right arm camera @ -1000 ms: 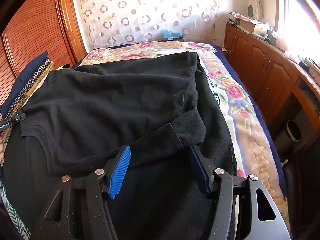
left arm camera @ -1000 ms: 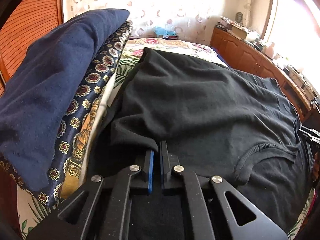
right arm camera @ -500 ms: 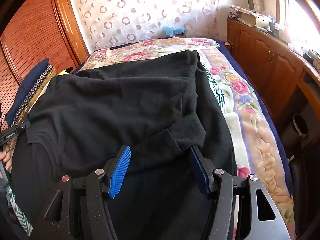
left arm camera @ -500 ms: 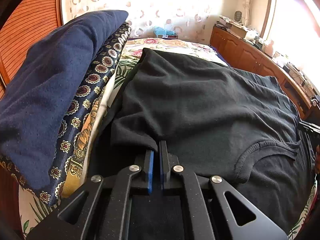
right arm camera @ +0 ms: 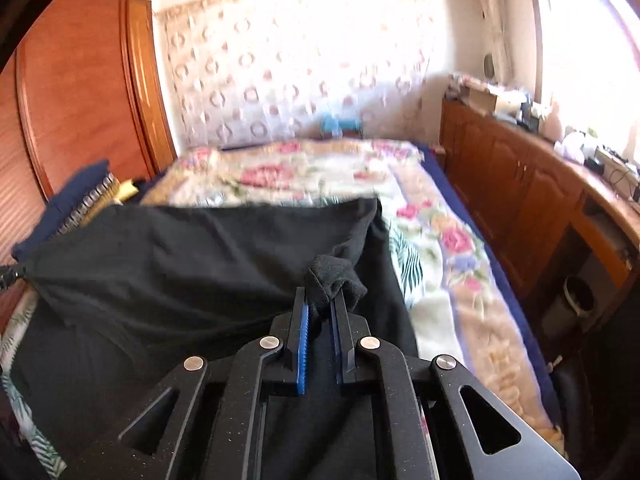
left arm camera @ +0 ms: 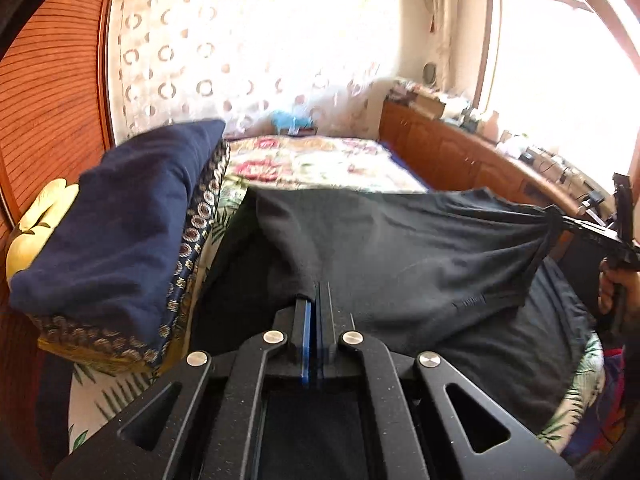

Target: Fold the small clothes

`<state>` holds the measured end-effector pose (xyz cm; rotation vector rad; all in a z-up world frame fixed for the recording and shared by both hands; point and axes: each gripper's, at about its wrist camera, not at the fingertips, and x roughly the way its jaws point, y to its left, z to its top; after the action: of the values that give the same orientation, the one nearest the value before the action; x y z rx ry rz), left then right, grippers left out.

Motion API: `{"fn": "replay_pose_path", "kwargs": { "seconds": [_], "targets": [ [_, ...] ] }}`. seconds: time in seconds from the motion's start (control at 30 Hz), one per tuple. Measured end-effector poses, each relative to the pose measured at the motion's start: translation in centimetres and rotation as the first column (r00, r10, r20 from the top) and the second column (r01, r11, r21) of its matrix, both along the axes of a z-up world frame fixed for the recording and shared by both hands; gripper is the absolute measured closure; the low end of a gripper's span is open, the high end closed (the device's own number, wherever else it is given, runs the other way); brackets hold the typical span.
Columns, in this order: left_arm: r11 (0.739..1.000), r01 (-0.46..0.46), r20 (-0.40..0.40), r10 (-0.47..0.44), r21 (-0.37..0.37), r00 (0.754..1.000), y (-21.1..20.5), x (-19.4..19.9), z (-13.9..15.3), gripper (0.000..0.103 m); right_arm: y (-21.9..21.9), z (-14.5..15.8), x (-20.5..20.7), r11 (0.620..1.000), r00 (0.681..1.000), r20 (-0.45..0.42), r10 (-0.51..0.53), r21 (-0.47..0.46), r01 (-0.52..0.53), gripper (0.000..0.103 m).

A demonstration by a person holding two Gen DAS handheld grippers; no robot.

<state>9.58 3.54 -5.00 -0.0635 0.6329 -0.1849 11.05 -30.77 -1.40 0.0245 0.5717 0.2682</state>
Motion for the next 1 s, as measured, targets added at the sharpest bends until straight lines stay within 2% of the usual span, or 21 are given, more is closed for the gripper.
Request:
{"fn": "replay_pose_path", "kwargs": {
  "seconds": [0.13, 0.43, 0.53, 0.7, 0.8, 0.87, 0.93, 1.0],
  "targets": [
    [1.0, 0.013, 0.01, -0.012, -0.012, 1.0, 0.8, -2.2, 0.5, 0.101, -0.9, 0.7, -2.2, 1.0, 1.0, 0.023, 0.021, 0.007, -0.021, 0.095],
    [0.997, 0.077, -0.049, -0.078, -0.028, 0.996, -0.4, -5.7, -1.1, 0.101, -3.5, 0.6, -7.6, 0.999, 0.999, 0.019, 0.05, -0.022, -0.049, 0.095],
    [0.998, 0.056, -0.07, -0.055, 0.013, 0.996, -0.7, -6.3, -1.8, 0.101, -3.8, 0.7, -8.6, 0.999, 0.999, 0.013, 0.042, -0.021, -0.042, 0.095],
    [0.999, 0.042, -0.149, -0.042, -0.004, 0.988, 0.0, -5.4, -4.1, 0.101, -3.6, -2.4, -7.7, 0.999, 0.997, -0.072, 0.022, -0.042, -0.025, 0.094],
    [0.999, 0.053, -0.174, -0.054, -0.01, 0.983, 0.1, -5.3, -4.7, 0.092, -3.2, -4.3, -7.1, 0.998, 0.993, -0.121, 0.007, -0.068, -0.016, 0.094],
    [0.999, 0.053, -0.173, -0.053, -0.005, 0.984, 0.1, -5.5, -4.7, 0.087, -2.8, -4.6, -6.7, 0.997, 0.99, -0.141, 0.008, -0.076, -0.019, 0.091],
    [0.999, 0.046, -0.158, -0.045, 0.005, 0.986, 0.3, -5.8, -4.5, 0.071, -2.9, -4.5, -6.6, 0.997, 0.99, -0.142, 0.0, -0.081, -0.011, 0.084],
    [0.999, 0.046, -0.144, -0.047, -0.012, 0.988, 0.6, -6.2, -4.2, 0.065, -2.9, -4.0, -6.6, 0.997, 0.99, -0.137, -0.008, -0.074, -0.002, 0.082]
  ]
}}
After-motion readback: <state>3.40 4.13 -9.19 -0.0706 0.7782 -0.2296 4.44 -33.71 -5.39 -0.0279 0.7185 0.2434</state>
